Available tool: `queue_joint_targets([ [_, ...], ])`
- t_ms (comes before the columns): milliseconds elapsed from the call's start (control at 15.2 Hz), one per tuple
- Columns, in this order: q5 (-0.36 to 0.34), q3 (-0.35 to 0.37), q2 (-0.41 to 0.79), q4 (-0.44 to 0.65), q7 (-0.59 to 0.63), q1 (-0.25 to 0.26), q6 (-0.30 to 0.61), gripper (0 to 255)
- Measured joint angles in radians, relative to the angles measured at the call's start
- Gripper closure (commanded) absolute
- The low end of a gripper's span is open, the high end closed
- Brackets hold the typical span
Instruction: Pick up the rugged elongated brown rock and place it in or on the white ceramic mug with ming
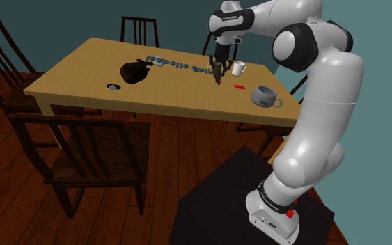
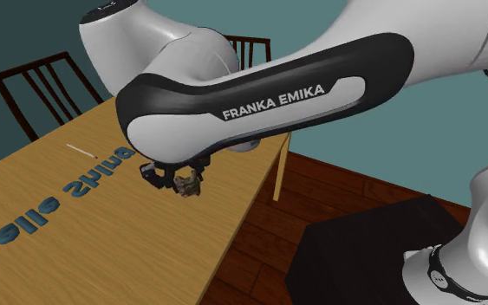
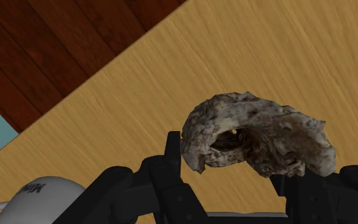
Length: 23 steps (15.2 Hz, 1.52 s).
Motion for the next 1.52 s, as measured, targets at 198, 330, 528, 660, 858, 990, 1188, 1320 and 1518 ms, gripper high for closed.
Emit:
queue_joint_targets([
  [198, 0.001, -0.021, -0.021, -0.038, -0.063, -0.042, 0.023, 255],
  [330, 0.004, -0.035, -0.019, -0.037, -0.105, -0.071, 0.027, 255],
  [528, 0.01, -0.054, -0.014, -0.026, -0.167, -0.112, 0.025, 255],
  [660, 0.012, -0.069, -0.023, -0.044, -0.213, -0.144, 0.038, 255],
  [858, 0.019, -0.087, -0.011, -0.03, -0.272, -0.185, 0.041, 255],
  [990, 0.027, -0.099, 0.006, -0.01, -0.314, -0.215, 0.04, 255],
  [1188, 0.038, -0.118, 0.024, 0.011, -0.385, -0.267, 0.041, 255],
  [1320, 0.05, -0.127, 0.054, 0.056, -0.427, -0.301, 0.029, 255],
  [1518, 0.065, -0.14, 0.091, 0.114, -0.49, -0.352, 0.012, 255],
])
